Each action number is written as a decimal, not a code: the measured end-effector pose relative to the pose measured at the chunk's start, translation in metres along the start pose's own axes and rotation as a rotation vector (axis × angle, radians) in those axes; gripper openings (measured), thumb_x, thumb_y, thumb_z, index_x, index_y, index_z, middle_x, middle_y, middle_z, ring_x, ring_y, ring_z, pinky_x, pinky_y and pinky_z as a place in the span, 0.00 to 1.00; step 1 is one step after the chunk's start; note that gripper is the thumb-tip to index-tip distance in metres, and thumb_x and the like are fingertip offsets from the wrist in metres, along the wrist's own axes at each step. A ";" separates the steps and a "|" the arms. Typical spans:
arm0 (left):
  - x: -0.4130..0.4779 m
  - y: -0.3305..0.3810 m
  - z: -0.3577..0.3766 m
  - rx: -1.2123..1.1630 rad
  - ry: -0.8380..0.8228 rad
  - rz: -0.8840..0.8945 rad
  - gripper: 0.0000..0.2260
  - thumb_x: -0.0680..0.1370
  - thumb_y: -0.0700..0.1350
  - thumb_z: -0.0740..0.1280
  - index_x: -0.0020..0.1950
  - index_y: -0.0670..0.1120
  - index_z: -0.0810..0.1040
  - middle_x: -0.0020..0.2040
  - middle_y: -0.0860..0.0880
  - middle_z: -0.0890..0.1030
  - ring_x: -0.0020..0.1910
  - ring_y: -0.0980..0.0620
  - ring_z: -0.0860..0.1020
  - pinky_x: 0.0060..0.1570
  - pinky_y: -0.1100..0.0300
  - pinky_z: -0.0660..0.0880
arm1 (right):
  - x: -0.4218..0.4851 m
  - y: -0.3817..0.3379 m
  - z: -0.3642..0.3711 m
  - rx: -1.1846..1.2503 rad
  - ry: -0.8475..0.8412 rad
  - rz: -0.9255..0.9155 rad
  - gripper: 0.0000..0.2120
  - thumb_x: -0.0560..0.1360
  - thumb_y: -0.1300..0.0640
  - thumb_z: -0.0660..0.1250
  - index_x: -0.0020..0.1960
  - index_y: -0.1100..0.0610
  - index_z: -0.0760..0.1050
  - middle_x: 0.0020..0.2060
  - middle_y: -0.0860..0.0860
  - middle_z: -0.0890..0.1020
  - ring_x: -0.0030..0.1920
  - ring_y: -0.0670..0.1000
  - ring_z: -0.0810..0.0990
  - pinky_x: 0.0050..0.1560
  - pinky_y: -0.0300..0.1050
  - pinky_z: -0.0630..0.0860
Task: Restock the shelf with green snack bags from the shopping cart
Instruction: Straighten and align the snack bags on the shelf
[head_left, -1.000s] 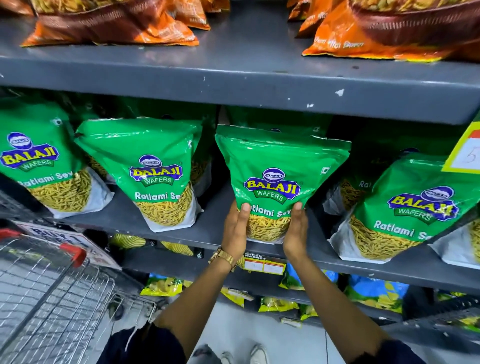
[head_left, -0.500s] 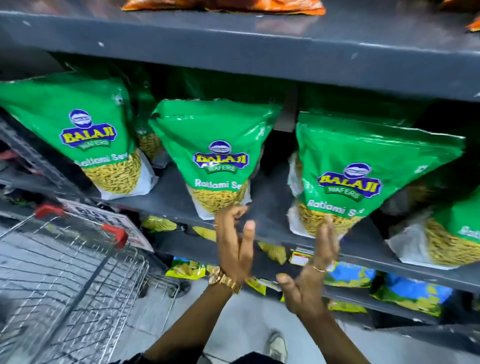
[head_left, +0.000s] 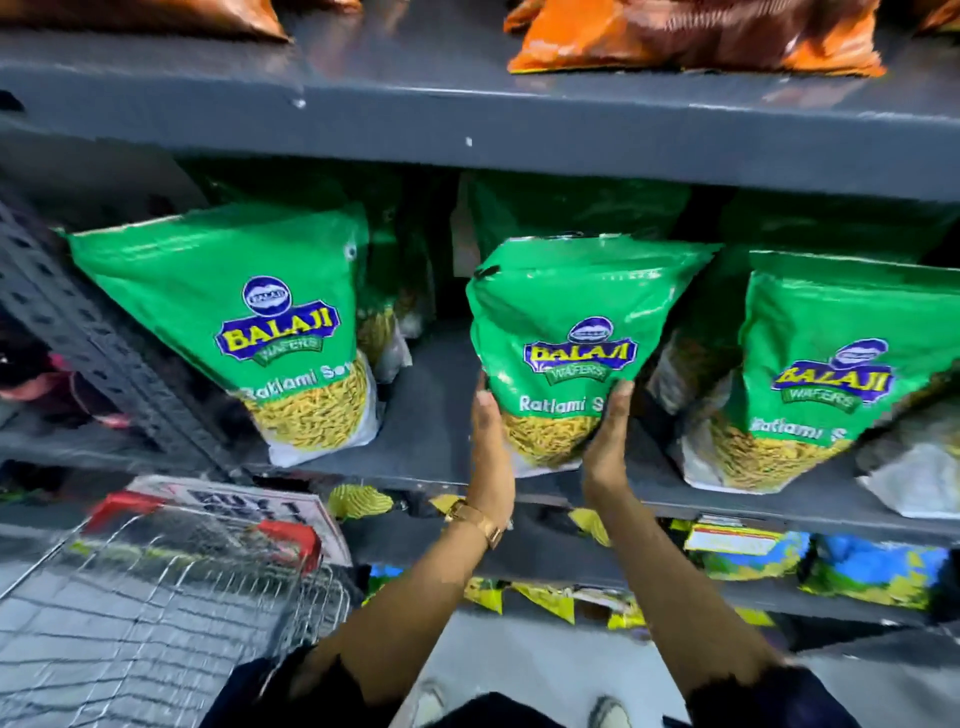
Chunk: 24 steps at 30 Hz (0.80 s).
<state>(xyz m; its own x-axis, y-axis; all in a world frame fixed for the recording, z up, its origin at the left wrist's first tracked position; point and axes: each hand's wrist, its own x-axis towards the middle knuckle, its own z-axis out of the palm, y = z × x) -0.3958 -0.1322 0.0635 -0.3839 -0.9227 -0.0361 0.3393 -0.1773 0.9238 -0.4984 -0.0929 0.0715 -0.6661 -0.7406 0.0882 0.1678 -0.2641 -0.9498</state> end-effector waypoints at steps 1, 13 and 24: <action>0.003 -0.001 -0.002 -0.014 -0.012 -0.025 0.38 0.73 0.71 0.58 0.77 0.50 0.62 0.76 0.48 0.68 0.75 0.50 0.68 0.73 0.49 0.68 | -0.003 0.000 0.004 0.022 0.000 -0.011 0.47 0.56 0.22 0.69 0.66 0.50 0.69 0.58 0.43 0.82 0.56 0.40 0.82 0.57 0.38 0.80; 0.018 0.011 -0.008 0.121 -0.146 -0.064 0.41 0.68 0.76 0.56 0.72 0.51 0.70 0.69 0.47 0.76 0.69 0.49 0.74 0.71 0.43 0.69 | -0.017 0.000 0.007 0.008 0.099 -0.035 0.36 0.62 0.24 0.67 0.60 0.48 0.74 0.57 0.50 0.81 0.59 0.51 0.81 0.59 0.48 0.78; 0.011 0.013 -0.009 0.134 -0.091 -0.043 0.31 0.72 0.74 0.53 0.64 0.56 0.77 0.65 0.49 0.80 0.67 0.49 0.77 0.69 0.43 0.71 | -0.020 -0.004 -0.003 -0.082 0.008 -0.019 0.50 0.62 0.22 0.65 0.74 0.53 0.63 0.68 0.54 0.75 0.64 0.44 0.78 0.64 0.43 0.78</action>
<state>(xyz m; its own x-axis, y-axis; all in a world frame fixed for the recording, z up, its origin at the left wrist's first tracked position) -0.3876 -0.1474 0.0717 -0.4738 -0.8793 -0.0480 0.2055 -0.1633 0.9649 -0.4885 -0.0752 0.0730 -0.6742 -0.7312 0.1041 0.0957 -0.2262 -0.9694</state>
